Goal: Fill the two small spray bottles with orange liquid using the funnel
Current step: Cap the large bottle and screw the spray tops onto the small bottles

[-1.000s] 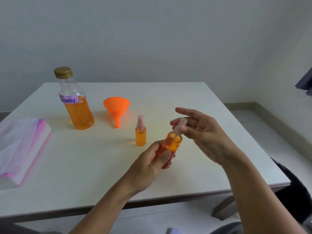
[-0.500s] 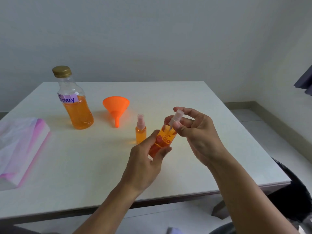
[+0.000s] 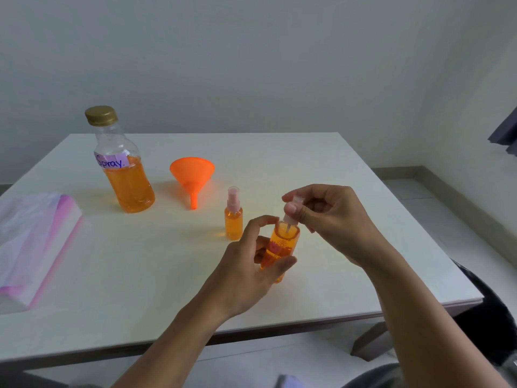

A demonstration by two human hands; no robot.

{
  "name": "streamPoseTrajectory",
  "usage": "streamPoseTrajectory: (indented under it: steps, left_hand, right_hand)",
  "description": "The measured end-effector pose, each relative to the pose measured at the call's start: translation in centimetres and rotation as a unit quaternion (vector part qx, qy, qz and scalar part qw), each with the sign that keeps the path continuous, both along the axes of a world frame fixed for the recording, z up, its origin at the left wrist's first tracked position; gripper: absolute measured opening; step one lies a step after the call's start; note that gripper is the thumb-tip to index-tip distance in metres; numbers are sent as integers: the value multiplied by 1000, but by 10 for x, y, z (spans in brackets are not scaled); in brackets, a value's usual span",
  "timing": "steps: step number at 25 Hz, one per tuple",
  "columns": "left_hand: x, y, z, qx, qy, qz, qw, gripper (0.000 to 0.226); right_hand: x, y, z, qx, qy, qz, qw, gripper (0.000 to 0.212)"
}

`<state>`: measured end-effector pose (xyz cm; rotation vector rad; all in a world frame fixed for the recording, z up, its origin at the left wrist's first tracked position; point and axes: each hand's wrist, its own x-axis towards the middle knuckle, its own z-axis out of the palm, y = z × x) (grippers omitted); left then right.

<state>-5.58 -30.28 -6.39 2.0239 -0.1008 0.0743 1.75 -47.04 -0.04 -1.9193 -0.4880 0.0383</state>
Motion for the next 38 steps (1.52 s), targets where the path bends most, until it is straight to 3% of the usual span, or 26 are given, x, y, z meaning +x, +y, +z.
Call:
streamPoseTrajectory:
  steps: [2,5,12,16,18,25,31,34,38]
  left_hand:
    - [0,1,1,25,7,-8,1000,59]
    - [2,6,3,28,0,-8,1000,59]
    - [2,10,-2,2,22,-30,999,58]
    - [1,10,1,-85,15,-50,995,76]
    - [1,6,5,-88,-1,-64,994,84]
    - [7,-17,13,-140,-46,-58,987,74]
    - [15,-32,14,-131,-39,-13,991,65]
    - [21,-38,17,-85,-34,17,996,55]
    - [31,-43,13,64,-71,76,992,49]
  right_hand:
    - [0,-1,1,-52,-22,-13,998,8]
    - [1,1,3,-70,-40,-29,996,9]
    - [7,-10,13,33,3,-16,999,14]
    - [16,-35,-2,110,57,-107,986,19]
    - [15,-41,-11,80,56,-148,984,13]
    - [11,-47,-28,-69,-7,-203,977,16]
    - [15,-54,-32,-88,-33,-220,971,11]
    - [16,-60,-32,-82,-38,-231,969,10]
    - [16,-60,-32,-68,-38,-229,970,10]
